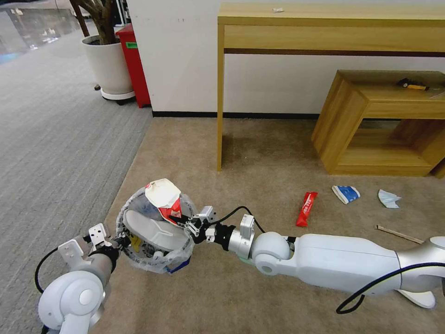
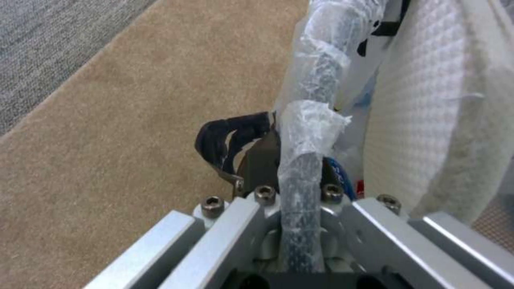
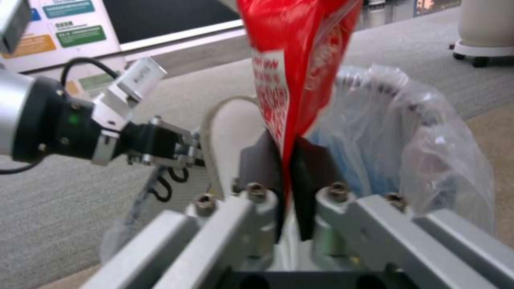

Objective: Pick up the trash bin and place the garbage on the floor into it.

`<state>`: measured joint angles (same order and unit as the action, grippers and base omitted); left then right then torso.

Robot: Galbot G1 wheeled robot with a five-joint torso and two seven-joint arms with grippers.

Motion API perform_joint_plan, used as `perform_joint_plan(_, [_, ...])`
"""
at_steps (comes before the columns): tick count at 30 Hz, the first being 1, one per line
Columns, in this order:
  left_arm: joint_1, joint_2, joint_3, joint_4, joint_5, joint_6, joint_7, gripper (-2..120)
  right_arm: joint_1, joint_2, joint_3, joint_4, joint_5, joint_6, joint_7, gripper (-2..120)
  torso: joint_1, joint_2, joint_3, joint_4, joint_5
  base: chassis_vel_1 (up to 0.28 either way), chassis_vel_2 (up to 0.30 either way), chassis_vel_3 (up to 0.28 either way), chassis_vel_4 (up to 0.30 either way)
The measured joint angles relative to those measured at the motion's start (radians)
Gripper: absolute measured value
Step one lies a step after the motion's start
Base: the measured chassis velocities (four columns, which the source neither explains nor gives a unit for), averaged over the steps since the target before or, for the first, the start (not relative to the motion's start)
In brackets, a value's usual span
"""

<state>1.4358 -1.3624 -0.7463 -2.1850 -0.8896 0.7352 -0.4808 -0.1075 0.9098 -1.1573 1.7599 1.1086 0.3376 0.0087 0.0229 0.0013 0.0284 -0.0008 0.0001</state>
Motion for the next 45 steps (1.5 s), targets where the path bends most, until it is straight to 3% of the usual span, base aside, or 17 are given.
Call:
perform_joint_plan(7, [-0.014,0.004,-0.006,0.027,-0.009,0.0,-0.011,0,0.011,-0.004,-0.004,0.019,0.002,-0.006,0.001,30,0.0,0.0,0.0,0.0,0.0,0.0,0.0,0.0,0.0])
perform_joint_plan(10, [-0.015,-0.005,-0.01,0.022,-0.011,0.0,-0.018,0,0.025,-0.002,-0.015,0.029,0.005,-0.008,0.001,47,0.0,0.0,0.0,0.0,0.0001,0.0,0.0,0.0,0.0])
perform_joint_plan(16, [-0.004,-0.011,-0.011,0.006,-0.01,0.0,-0.019,0,0.036,-0.001,-0.01,0.034,0.012,-0.008,0.0,64,0.0,0.0,0.0,0.0001,0.0,0.0,0.0,0.0,0.0])
perform_joint_plan(18, [0.004,-0.011,-0.012,-0.005,-0.009,0.0,-0.018,0,0.034,-0.003,0.025,0.039,0.022,-0.011,0.009,76,0.0,0.0,0.0,0.0,0.0,0.0,0.0,0.0,0.0])
perform_joint_plan(22, [0.016,-0.012,-0.012,-0.008,-0.001,0.0,-0.016,0,0.022,-0.003,0.083,0.04,0.032,-0.022,0.042,87,0.0,0.0,0.0,0.0001,0.0,0.0,0.0,0.0,0.0])
perform_joint_plan(29, [0.027,0.0,-0.014,-0.011,0.003,0.0,-0.011,0,-0.029,-0.023,0.237,0.027,0.026,-0.071,0.153,99,0.0,0.0,0.0,0.0,0.0001,0.0,0.0,0.0,0.0])
perform_joint_plan(34, [0.033,0.011,-0.013,-0.015,0.002,0.0,-0.01,0,-0.085,-0.058,0.344,-0.048,-0.05,-0.069,0.249,100,0.0,0.0,0.0,0.0001,0.0002,0.0,0.0,0.0,0.0])
perform_joint_plan(45, [0.033,0.02,-0.001,-0.013,0.001,0.0,-0.009,0,-0.243,-0.177,0.489,-0.177,-0.14,0.007,0.225,100,0.0,0.0,0.0,-0.0004,0.0006,0.0,0.0,0.0,0.0])
